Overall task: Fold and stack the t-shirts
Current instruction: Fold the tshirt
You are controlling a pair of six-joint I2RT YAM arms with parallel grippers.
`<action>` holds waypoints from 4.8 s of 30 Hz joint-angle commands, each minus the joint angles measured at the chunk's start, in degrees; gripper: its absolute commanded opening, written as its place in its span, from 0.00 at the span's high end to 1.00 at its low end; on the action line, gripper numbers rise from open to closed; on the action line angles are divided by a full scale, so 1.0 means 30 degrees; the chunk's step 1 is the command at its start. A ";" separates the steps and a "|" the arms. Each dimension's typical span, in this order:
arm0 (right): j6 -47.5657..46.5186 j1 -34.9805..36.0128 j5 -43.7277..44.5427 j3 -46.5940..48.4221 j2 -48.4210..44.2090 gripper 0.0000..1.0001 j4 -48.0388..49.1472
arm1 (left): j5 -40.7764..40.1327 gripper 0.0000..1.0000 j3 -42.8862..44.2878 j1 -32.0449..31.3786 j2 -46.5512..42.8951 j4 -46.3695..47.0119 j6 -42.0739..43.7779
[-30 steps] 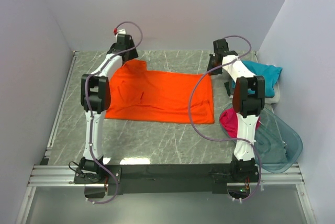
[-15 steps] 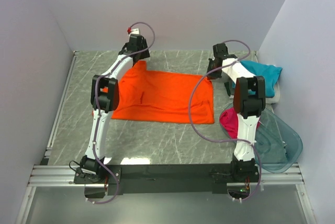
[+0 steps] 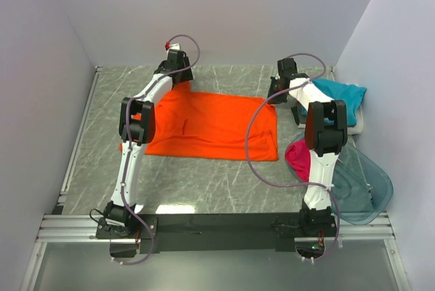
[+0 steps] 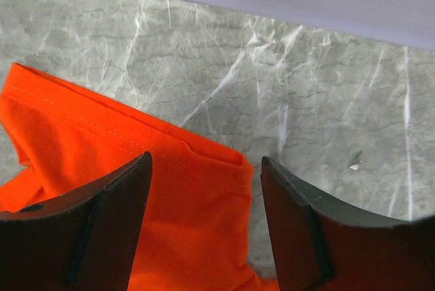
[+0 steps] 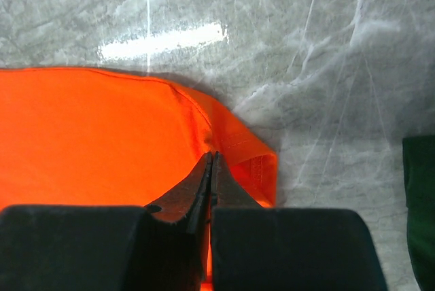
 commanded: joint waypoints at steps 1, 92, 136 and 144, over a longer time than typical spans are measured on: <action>0.0078 -0.0015 -0.0312 -0.0250 -0.1471 1.00 0.0683 | -0.0059 0.29 0.0957 -0.0080 0.0469 -0.0007 0.0182; -0.0479 0.4407 0.4434 -1.1034 -1.2837 0.56 -0.0166 | -0.7239 0.21 -3.1328 -0.1086 -2.9443 0.5373 -0.8260; 0.2041 1.5659 -0.1751 0.4993 0.3801 0.56 0.4373 | 0.2987 0.36 -2.1953 0.6657 -1.4208 0.6820 -0.5443; 0.2011 1.5864 -0.1015 0.6078 0.4943 0.55 0.4227 | 0.3456 0.44 -2.1924 0.6834 -1.4004 0.6819 -0.5384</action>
